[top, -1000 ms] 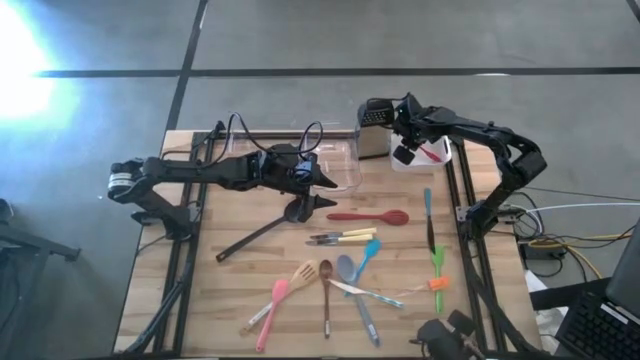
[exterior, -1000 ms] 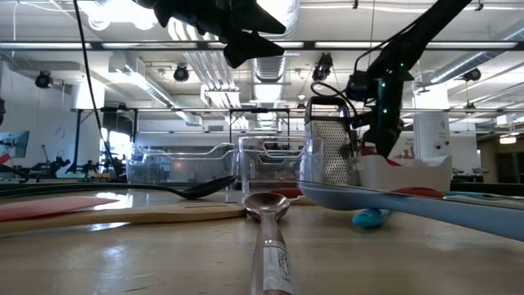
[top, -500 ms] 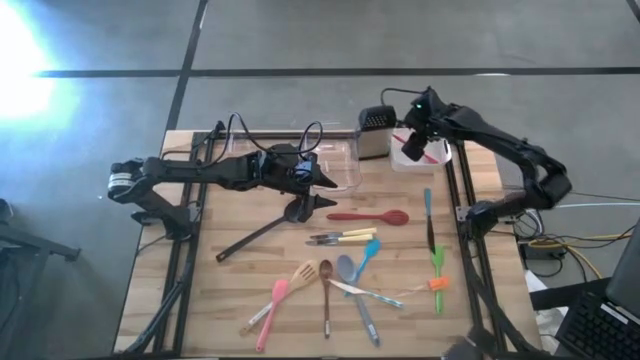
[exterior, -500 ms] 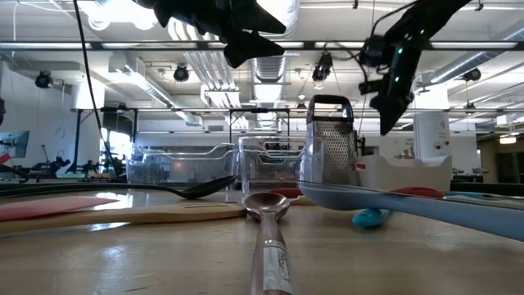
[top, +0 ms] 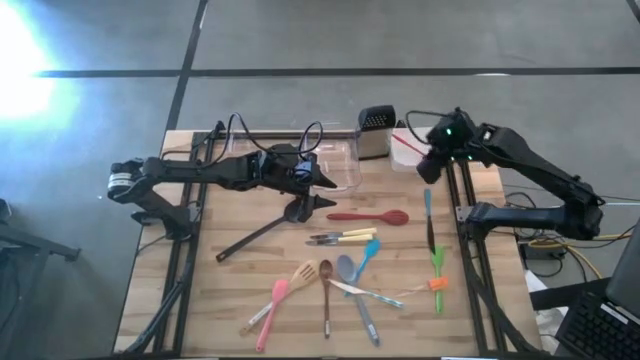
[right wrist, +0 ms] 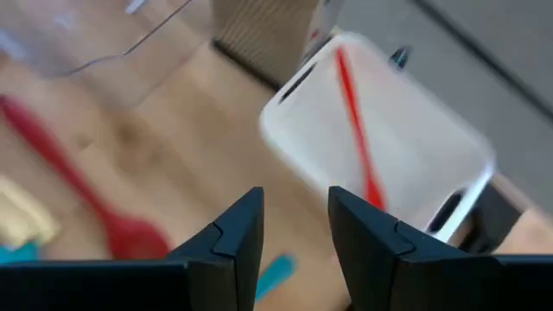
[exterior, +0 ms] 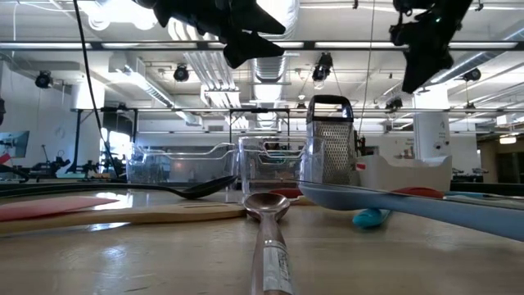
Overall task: Pick & Place Kitchen Items
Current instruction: Put the black serving spoon into the right transparent bin
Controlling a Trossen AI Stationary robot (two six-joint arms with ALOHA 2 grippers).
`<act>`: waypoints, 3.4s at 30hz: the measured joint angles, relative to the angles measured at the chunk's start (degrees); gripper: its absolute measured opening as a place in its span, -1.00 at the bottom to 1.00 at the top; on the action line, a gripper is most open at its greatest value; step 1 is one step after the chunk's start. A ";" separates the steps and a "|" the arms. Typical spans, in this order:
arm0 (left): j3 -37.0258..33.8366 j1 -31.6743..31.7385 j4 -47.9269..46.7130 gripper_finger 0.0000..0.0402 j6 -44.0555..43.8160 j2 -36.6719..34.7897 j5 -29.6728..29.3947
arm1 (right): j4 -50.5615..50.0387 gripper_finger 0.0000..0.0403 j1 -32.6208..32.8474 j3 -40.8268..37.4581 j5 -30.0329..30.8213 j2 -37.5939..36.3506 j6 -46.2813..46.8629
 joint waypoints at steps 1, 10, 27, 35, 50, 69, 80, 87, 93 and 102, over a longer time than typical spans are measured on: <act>0.00 0.00 -0.58 0.27 0.00 0.00 0.00 | -1.26 -0.40 1.22 -0.38 -0.01 -0.85 1.78; 0.00 0.00 -8.39 0.27 1.24 0.00 -2.14 | -6.42 -0.34 10.67 -8.42 0.00 -8.82 15.29; 0.00 0.03 -28.54 0.27 3.87 0.00 -6.90 | 17.46 -0.37 27.04 -21.57 -1.05 -8.73 18.04; 0.00 -0.03 -50.63 0.27 -2.16 -0.02 -13.77 | 25.61 -0.34 32.78 -19.65 -0.98 -5.14 16.05; -10.90 -0.04 -45.31 0.27 -13.76 0.02 -17.03 | 28.86 -0.34 33.54 -18.86 0.68 -2.32 13.05; -21.85 -0.04 -32.06 0.27 -18.21 0.49 -10.75 | 28.88 -0.36 33.53 -18.89 0.83 -2.41 12.81; -23.86 0.02 -29.46 -0.24 -20.33 1.56 -11.89 | 28.87 -0.40 33.53 -18.89 2.04 -2.43 12.79; -20.93 -0.06 -31.23 -0.63 -20.42 -0.31 -7.17 | 28.81 -0.43 33.53 -18.91 2.03 -2.43 12.79; -16.51 -0.33 -35.28 -0.63 -19.33 -4.81 -3.81 | 28.44 -0.40 33.53 -18.91 2.05 -2.43 12.77; -11.02 -0.31 -28.18 -0.63 -14.44 -16.65 -8.79 | 28.47 -0.40 33.55 -18.93 2.09 -2.43 12.55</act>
